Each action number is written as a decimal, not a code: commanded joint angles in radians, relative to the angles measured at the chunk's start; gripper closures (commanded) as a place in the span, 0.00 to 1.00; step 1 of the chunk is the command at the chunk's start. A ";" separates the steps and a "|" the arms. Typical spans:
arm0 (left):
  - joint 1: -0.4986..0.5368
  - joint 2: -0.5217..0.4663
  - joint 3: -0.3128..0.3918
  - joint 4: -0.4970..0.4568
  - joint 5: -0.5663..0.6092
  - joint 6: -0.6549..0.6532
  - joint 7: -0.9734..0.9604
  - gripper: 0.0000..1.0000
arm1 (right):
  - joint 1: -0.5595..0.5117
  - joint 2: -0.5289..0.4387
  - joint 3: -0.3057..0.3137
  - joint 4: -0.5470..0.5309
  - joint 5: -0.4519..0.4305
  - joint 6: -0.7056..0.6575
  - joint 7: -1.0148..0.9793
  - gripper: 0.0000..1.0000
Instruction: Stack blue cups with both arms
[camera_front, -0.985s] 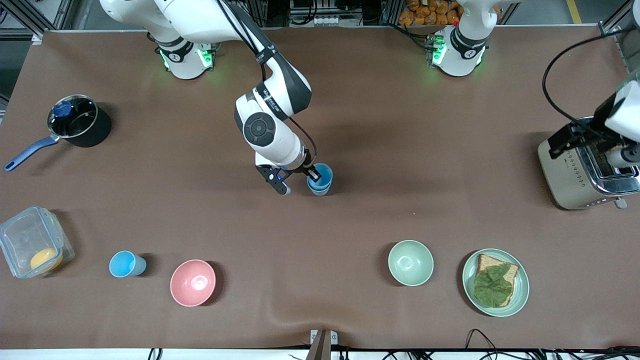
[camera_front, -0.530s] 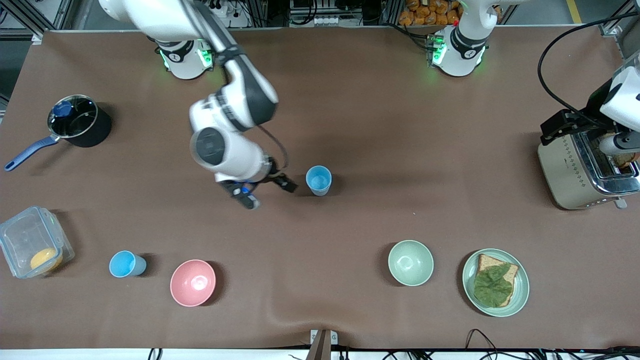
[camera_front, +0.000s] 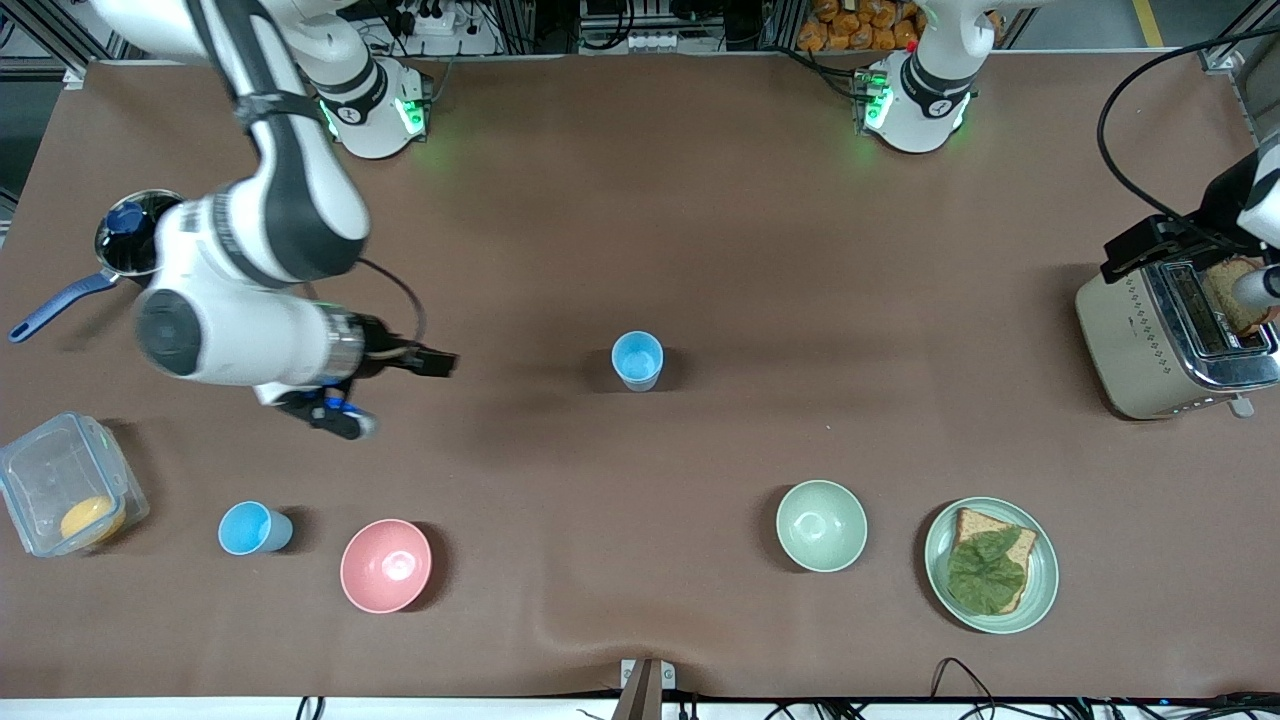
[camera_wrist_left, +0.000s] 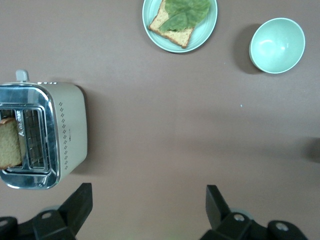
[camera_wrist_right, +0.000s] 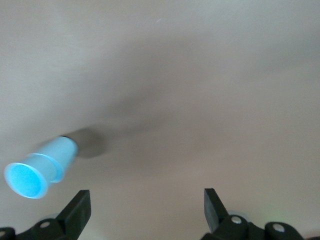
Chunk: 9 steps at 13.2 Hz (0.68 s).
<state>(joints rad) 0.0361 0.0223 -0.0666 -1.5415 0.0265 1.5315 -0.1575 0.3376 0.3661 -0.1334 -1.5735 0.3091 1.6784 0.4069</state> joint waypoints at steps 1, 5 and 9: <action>0.010 -0.010 0.007 0.052 -0.020 -0.045 0.024 0.00 | -0.044 -0.071 0.023 0.001 -0.148 -0.075 -0.138 0.00; 0.010 -0.007 0.007 0.054 -0.027 -0.045 0.030 0.00 | -0.113 -0.165 0.023 -0.008 -0.191 -0.149 -0.315 0.00; 0.005 -0.024 0.008 0.046 -0.019 -0.105 0.023 0.00 | -0.207 -0.246 0.044 -0.013 -0.205 -0.169 -0.414 0.00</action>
<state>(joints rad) 0.0385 0.0172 -0.0597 -1.4989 0.0219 1.4703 -0.1571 0.1885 0.1783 -0.1288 -1.5598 0.1236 1.5141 0.0336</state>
